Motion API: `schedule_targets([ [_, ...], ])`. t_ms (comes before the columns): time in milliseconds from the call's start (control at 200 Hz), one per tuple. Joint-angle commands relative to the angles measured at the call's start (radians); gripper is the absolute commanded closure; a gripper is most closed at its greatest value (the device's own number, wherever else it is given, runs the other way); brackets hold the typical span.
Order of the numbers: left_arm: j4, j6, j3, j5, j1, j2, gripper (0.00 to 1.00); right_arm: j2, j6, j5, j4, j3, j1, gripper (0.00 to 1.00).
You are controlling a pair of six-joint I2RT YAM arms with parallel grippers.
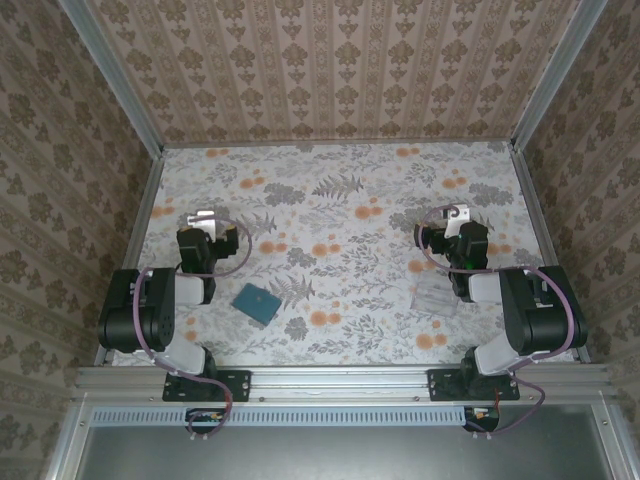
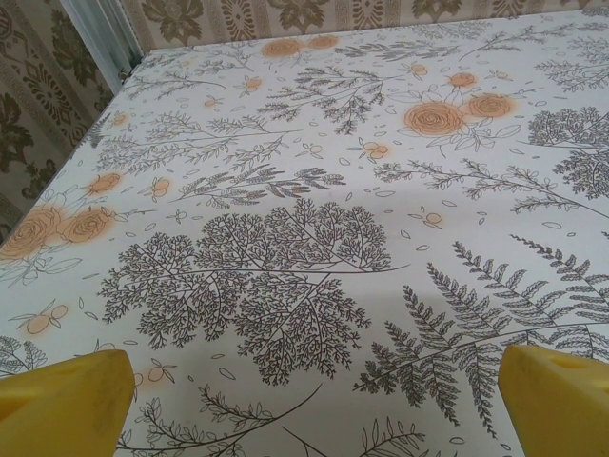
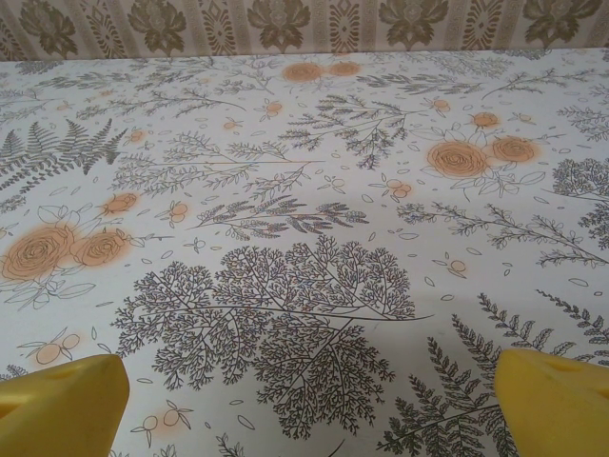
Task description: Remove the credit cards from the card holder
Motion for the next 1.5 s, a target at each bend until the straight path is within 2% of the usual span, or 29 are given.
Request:
schedule_targets([
  [0, 0.003, 0.021, 0.024, 0.012, 0.01, -0.004, 0.0, 0.003, -0.013, -0.026, 0.018, 0.008, -0.006, 0.0],
  [205, 0.005, 0.021, 0.023, 0.014, 0.009, -0.004, 0.0, 0.004, -0.013, -0.025, 0.018, 0.008, -0.005, 0.0],
  [250, 0.007, 0.025, 0.021, 0.013, 0.007, -0.007, 0.0, 0.002, -0.006, 0.008, 0.01, 0.013, -0.003, 0.0],
  [320, -0.017, 0.04, 0.028, 0.01, -0.007, -0.018, 0.0, -0.013, 0.009, 0.091, -0.061, 0.042, 0.01, 0.0],
  [455, -0.029, 0.056, 0.018, -0.069, -0.04, -0.071, 0.0, -0.075, 0.019, 0.111, -0.247, 0.116, 0.01, 0.0],
  [595, -0.246, 0.103, 0.091, -0.185, -0.124, -0.171, 0.0, -0.126, 0.039, 0.137, -0.421, 0.177, 0.011, 0.0],
  [695, -0.402, 0.111, 0.155, -0.224, -0.189, -0.22, 0.0, -0.2, 0.069, 0.16, -0.57, 0.217, 0.011, 0.0],
  [835, -0.632, 0.06, 0.254, -0.242, -0.265, -0.28, 0.0, -0.282, 0.128, 0.156, -0.79, 0.268, 0.01, 0.0],
  [955, -0.82, -0.039, 0.327, -0.226, -0.284, -0.337, 0.0, -0.331, 0.176, 0.143, -1.019, 0.328, 0.01, 0.01],
  [1080, -1.019, -0.13, 0.414, -0.194, -0.284, -0.394, 0.0, -0.368, 0.252, 0.132, -1.236, 0.377, 0.011, 0.1],
  [1215, -1.266, -0.219, 0.532, -0.14, -0.284, -0.423, 0.0, -0.393, 0.322, 0.048, -1.43, 0.422, 0.01, 0.25],
  [1355, -1.476, -0.234, 0.645, -0.049, -0.283, -0.415, 0.0, -0.423, 0.392, -0.007, -1.539, 0.438, 0.011, 0.41],
  [1495, -1.628, -0.236, 0.718, 0.002, -0.278, -0.408, 0.0, -0.436, 0.44, -0.059, -1.621, 0.449, 0.028, 0.53],
])
